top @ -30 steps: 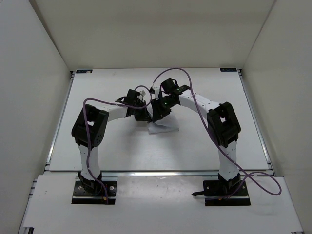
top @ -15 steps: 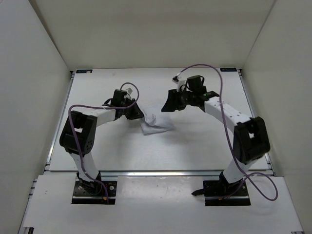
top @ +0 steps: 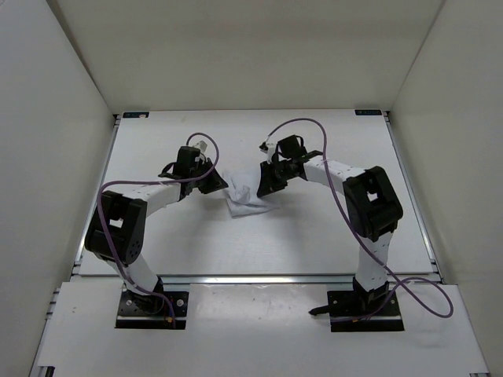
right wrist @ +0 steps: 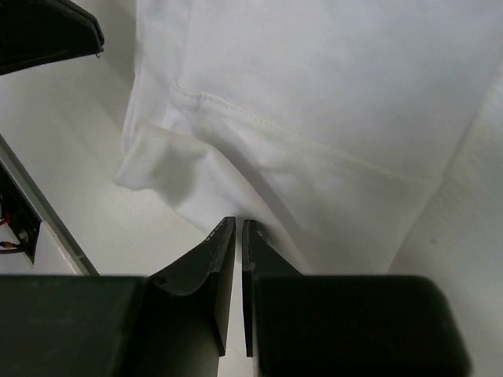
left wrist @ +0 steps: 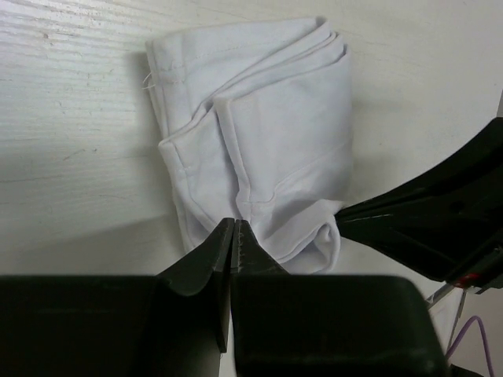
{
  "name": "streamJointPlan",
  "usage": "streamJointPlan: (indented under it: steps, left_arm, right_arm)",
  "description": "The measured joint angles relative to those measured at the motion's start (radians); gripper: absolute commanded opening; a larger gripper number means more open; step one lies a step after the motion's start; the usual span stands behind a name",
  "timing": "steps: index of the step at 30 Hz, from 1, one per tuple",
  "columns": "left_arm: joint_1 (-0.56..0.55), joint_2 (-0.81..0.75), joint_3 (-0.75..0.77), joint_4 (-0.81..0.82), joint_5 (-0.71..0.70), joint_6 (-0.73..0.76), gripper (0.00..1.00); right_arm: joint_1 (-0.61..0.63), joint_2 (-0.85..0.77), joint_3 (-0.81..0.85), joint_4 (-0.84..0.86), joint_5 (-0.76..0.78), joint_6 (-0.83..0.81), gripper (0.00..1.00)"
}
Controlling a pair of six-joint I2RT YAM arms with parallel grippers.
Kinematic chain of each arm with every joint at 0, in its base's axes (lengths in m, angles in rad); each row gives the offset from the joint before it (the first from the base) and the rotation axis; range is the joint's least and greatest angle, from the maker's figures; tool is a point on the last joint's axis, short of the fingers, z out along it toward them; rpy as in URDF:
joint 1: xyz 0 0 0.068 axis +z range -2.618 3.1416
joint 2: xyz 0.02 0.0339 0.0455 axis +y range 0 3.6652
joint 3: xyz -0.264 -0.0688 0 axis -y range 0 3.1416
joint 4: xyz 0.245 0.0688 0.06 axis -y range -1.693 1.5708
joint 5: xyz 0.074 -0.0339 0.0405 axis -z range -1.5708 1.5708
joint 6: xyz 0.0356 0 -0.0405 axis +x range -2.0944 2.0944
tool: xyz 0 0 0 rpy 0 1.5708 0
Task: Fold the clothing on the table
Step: Fold the skirt
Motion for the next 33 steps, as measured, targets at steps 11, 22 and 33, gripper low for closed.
streamJointPlan:
  steps: [11,22,33]
  left_arm:
    - [-0.001,0.072,0.088,-0.003,0.011,-0.005,0.12]
    - [-0.02,0.243,0.178,-0.047,0.028,-0.004,0.28]
    - [0.005,0.251,0.198,-0.064,0.03,0.0,0.15]
  right_arm:
    - [0.08,0.054,0.096,-0.003,-0.062,-0.032,0.08]
    - [0.166,0.076,0.011,0.029,-0.135,-0.056,0.08]
    - [0.178,0.078,0.065,-0.011,-0.143,-0.059,0.06]
